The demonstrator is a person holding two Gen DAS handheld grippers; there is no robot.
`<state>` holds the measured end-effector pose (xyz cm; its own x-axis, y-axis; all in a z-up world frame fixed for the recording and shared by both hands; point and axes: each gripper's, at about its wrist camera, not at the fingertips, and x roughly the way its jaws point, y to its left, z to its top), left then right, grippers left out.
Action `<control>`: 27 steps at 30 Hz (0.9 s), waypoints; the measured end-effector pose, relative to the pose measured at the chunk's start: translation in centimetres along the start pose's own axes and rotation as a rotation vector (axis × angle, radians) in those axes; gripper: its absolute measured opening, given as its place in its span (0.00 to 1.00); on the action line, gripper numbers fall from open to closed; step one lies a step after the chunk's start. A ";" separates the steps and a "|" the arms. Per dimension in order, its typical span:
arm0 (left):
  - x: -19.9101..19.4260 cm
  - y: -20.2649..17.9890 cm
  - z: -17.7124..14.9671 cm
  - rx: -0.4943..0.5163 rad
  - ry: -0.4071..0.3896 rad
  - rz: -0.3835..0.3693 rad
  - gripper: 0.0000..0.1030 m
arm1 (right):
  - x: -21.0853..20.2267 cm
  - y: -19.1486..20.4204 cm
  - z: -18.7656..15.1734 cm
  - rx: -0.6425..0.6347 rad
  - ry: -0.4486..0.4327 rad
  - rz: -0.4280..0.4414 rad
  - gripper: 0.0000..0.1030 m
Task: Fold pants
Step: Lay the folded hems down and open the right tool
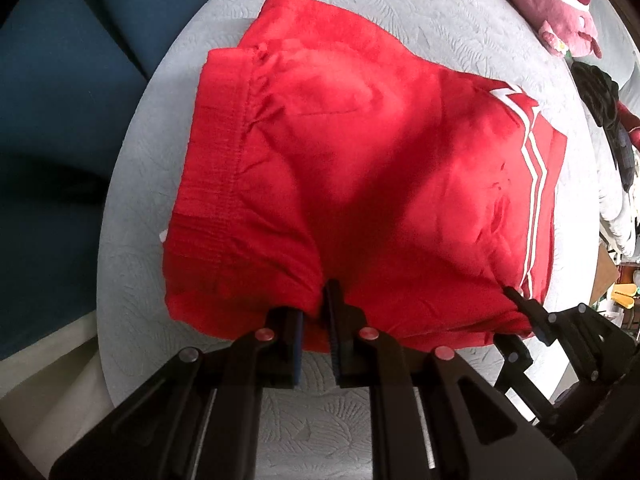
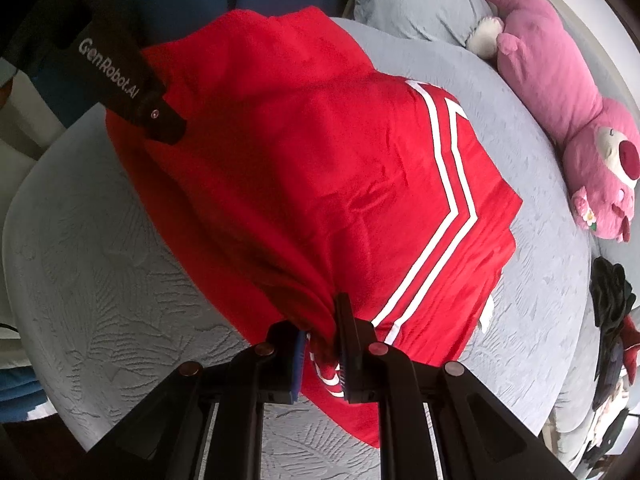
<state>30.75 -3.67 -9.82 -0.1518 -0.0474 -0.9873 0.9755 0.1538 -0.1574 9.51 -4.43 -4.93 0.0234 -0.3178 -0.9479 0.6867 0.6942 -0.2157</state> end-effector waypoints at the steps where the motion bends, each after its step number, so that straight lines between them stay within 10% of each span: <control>1: 0.1 0.0 0.0 0.004 0.000 0.003 0.10 | 0.0 0.1 0.0 0.002 0.005 0.000 0.14; 9: 1.0 -0.2 0.2 0.031 0.022 0.015 0.10 | -3.3 0.1 -0.9 0.023 -0.025 0.050 0.26; 15: 1.4 0.3 0.2 0.044 0.027 -0.009 0.10 | -7.6 -7.0 -2.1 0.285 -0.140 0.153 0.50; 27: 1.6 0.7 -0.2 0.098 0.011 -0.031 0.11 | -0.2 -19.5 3.0 0.521 -0.189 0.410 0.50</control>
<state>31.19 -3.43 -11.54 -0.1829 -0.0400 -0.9823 0.9812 0.0547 -0.1850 -1.74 -19.87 0.15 0.4498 -0.2354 -0.8615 0.8538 0.3964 0.3375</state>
